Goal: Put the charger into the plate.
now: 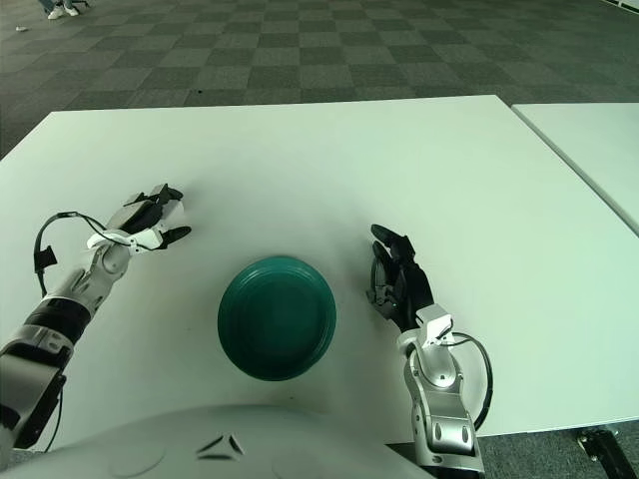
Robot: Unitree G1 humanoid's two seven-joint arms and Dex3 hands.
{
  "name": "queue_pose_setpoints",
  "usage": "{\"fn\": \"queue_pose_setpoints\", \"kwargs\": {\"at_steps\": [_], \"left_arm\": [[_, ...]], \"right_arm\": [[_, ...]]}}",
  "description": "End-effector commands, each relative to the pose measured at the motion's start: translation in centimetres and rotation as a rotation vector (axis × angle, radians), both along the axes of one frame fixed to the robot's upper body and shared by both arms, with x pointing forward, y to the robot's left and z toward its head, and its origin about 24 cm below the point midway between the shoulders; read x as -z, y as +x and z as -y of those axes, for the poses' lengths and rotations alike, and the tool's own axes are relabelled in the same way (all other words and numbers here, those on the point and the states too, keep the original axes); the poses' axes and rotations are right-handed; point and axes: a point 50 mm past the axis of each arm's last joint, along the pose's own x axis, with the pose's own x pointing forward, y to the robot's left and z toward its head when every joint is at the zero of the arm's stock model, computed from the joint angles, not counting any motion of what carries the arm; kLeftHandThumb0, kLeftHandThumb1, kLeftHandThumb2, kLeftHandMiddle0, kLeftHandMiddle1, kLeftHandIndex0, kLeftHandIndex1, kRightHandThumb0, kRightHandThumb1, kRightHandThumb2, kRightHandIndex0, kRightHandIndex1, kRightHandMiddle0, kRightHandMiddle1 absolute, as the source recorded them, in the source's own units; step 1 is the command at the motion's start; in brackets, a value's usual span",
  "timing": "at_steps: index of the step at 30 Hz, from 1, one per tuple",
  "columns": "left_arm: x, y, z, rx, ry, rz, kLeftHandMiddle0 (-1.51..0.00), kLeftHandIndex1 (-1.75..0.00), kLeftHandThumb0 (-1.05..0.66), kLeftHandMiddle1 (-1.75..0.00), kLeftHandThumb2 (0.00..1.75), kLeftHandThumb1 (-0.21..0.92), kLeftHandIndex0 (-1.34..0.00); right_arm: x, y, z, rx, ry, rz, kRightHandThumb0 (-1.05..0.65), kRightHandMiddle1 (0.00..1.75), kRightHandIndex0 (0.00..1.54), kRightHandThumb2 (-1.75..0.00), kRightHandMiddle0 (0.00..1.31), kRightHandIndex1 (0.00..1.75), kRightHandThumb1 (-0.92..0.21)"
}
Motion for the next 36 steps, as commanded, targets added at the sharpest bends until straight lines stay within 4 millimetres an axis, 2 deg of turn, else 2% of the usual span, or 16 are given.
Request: {"fn": "queue_pose_setpoints", "kwargs": {"at_steps": [1, 3, 5, 7, 11, 14, 20, 36], "left_arm": [[3.41, -2.22, 0.12, -0.005, -0.012, -0.149, -0.61, -1.68, -0.77, -1.71, 0.4, 0.89, -0.06], [3.38, -2.19, 0.2, 0.004, -0.015, -0.137, -0.7, -1.71, -0.68, -1.73, 0.38, 0.86, -0.15], [3.36, -2.2, 0.25, 0.012, -0.014, -0.129, -0.78, -1.73, -0.52, -1.74, 0.75, 0.68, -0.32], [3.37, -2.19, 0.26, 0.016, -0.013, -0.125, -0.8, -1.74, -0.48, -1.74, 0.91, 0.59, -0.39], [3.57, -2.21, 0.3, 0.021, -0.008, -0.11, -0.83, -1.74, -0.45, -1.75, 1.12, 0.46, -0.49], [3.63, -2.22, 0.26, 0.018, -0.017, -0.096, -0.78, -1.74, -0.15, -1.75, 1.41, 0.22, -0.53], [3.59, -2.3, 0.37, -0.006, -0.061, -0.077, -0.76, -1.75, -0.02, -1.68, 1.5, 0.14, -0.53], [3.47, -2.57, 0.71, -0.049, -0.102, -0.058, -0.84, -1.75, 0.0, -1.6, 1.57, 0.05, -0.61]], "right_arm": [[1.45, -0.67, 0.2, 0.011, 0.021, -0.093, -0.8, 0.73, 0.27, -0.74, 0.0, 0.02, -0.92], [1.44, -0.65, 0.23, 0.01, 0.017, -0.093, -0.8, 0.73, 0.27, -0.75, 0.0, 0.02, -0.92], [1.43, -0.66, 0.25, 0.009, 0.013, -0.093, -0.81, 0.71, 0.27, -0.75, 0.0, 0.02, -0.92], [1.42, -0.67, 0.25, 0.009, 0.011, -0.092, -0.81, 0.7, 0.27, -0.76, 0.0, 0.02, -0.92], [1.44, -0.59, 0.32, 0.01, 0.007, -0.088, -0.81, 0.69, 0.27, -0.77, 0.0, 0.01, -0.92], [1.44, -0.58, 0.33, 0.012, 0.008, -0.085, -0.8, 0.7, 0.28, -0.77, 0.0, 0.02, -0.92], [1.46, -0.55, 0.4, 0.019, 0.021, -0.086, -0.8, 0.74, 0.3, -0.75, 0.0, 0.03, -0.92], [1.76, -0.58, 0.67, 0.027, 0.042, -0.08, -0.78, 0.76, 0.32, -0.79, 0.0, 0.04, -0.92]]}}
